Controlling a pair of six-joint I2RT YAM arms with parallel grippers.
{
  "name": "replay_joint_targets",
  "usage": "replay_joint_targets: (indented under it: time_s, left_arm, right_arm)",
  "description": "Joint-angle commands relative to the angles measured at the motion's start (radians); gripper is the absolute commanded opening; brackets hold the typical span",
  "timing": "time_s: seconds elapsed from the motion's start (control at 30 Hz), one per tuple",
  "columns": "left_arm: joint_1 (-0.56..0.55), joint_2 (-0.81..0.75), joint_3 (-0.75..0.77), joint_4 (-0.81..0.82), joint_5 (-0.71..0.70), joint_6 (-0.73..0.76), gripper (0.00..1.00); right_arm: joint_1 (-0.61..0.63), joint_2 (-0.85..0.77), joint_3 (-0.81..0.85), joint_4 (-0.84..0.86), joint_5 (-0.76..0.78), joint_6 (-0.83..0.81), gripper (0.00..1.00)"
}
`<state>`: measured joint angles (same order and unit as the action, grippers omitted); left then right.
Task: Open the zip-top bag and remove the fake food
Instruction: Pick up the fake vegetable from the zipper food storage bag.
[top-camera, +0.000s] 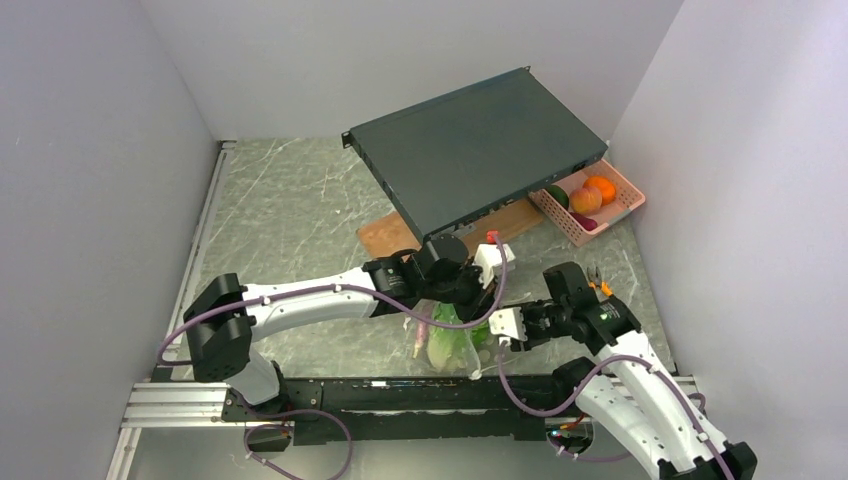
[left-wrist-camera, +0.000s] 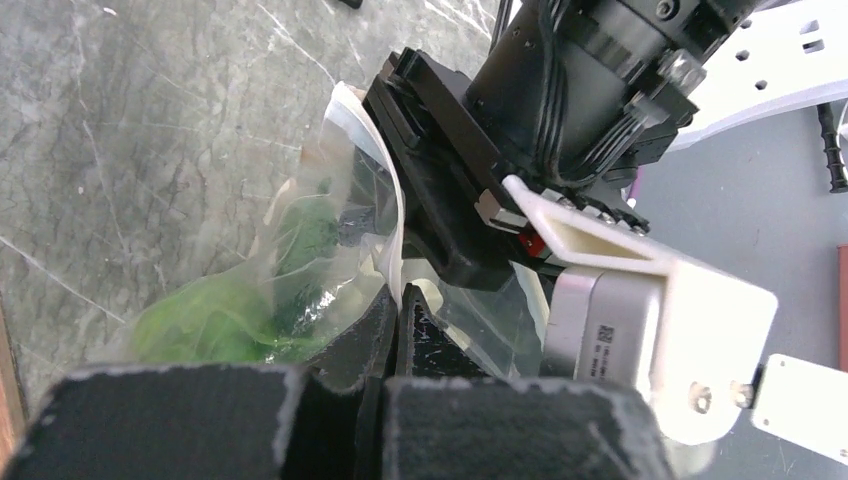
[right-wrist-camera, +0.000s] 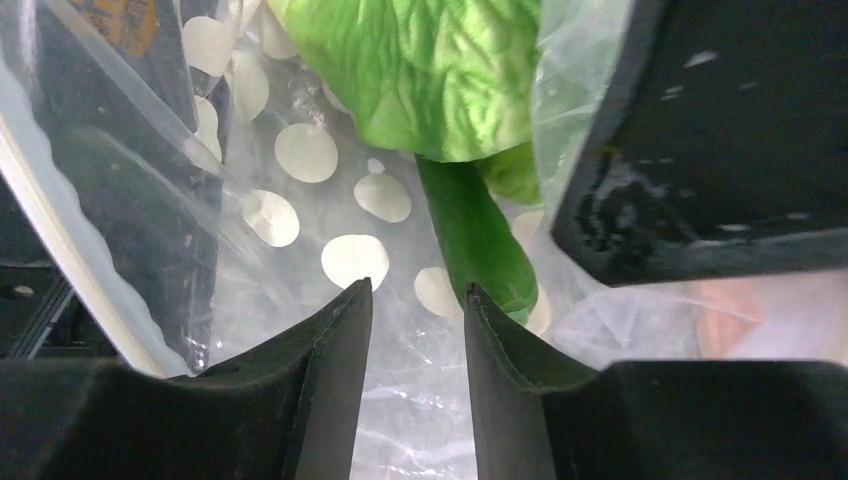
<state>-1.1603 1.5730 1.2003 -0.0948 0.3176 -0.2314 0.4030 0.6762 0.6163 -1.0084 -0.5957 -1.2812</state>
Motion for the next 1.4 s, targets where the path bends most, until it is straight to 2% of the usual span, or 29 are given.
replay_joint_targets:
  time_s: [0.0, 0.23, 0.47, 0.63, 0.9, 1.1, 1.37]
  left_arm:
    - [-0.007, 0.009, 0.044, 0.006, 0.026, -0.011, 0.00]
    - [-0.007, 0.019, 0.054, -0.005, 0.021, -0.012, 0.00]
    - [-0.007, 0.018, 0.048, -0.004, 0.010, -0.019, 0.00]
    - [-0.007, 0.015, 0.049, -0.003, 0.005, -0.021, 0.00]
    - [-0.007, 0.008, 0.041, 0.010, 0.010, -0.024, 0.00]
    - [-0.007, 0.008, 0.044, 0.010, 0.011, -0.018, 0.00]
    - [-0.008, 0.008, 0.046, 0.006, 0.015, -0.011, 0.00]
  right_arm:
    - [0.006, -0.050, -0.060, 0.114, 0.040, -0.060, 0.44]
    - [0.007, -0.158, -0.097, 0.197, -0.039, -0.027, 0.58]
    - [0.007, -0.185, -0.132, 0.278, -0.053, -0.046, 0.65]
    - [0.007, -0.144, -0.159, 0.287, -0.008, -0.108, 0.63]
    - [0.033, -0.081, -0.181, 0.327, 0.024, -0.115, 0.57]
    - [0.062, -0.068, -0.206, 0.352, 0.063, -0.103, 0.48]
    - [0.074, -0.053, -0.219, 0.299, 0.132, -0.125, 0.51]
